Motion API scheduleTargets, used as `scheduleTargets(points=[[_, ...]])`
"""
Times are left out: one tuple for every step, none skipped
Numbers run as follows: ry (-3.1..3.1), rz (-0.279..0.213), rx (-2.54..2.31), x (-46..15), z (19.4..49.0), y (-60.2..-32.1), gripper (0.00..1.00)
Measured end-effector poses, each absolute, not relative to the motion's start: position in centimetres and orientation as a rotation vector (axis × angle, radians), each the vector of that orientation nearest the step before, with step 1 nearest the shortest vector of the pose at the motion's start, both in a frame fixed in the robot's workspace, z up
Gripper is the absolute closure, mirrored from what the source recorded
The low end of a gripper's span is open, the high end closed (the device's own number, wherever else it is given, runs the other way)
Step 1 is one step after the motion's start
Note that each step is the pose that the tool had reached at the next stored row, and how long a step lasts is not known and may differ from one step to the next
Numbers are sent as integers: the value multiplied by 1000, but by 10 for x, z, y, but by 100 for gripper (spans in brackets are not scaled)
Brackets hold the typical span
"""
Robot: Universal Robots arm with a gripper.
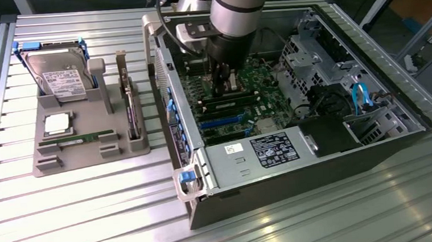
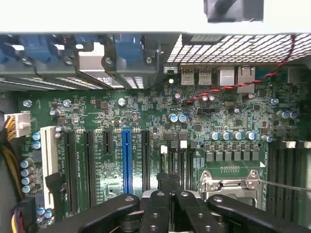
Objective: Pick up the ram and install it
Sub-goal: 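Press down the ram until it locks into place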
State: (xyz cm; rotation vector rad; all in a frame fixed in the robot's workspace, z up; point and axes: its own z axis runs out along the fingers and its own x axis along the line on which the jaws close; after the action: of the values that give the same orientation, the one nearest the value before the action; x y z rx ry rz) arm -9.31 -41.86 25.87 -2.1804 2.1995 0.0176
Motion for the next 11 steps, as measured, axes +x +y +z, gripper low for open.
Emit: scheduleTargets(points=[[2200,17,-2180,-93,264,-419,90],[2200,17,-2181,-93,269,-419,90],[2200,17,-2181,-93,272,-419,90],[2200,17,-2181,-93,277,-419,90],[2200,17,-2181,-93,281,-419,90],[2200,17,-2181,-93,284,-419,90],[2200,17,-2181,-93,288,-419,90],[2200,17,-2181,-93,292,-419,90],[2200,17,-2181,-92,295,-419,90],[2200,17,-2181,-92,297,-419,90],[2200,16,-2181,-92,300,-419,90]])
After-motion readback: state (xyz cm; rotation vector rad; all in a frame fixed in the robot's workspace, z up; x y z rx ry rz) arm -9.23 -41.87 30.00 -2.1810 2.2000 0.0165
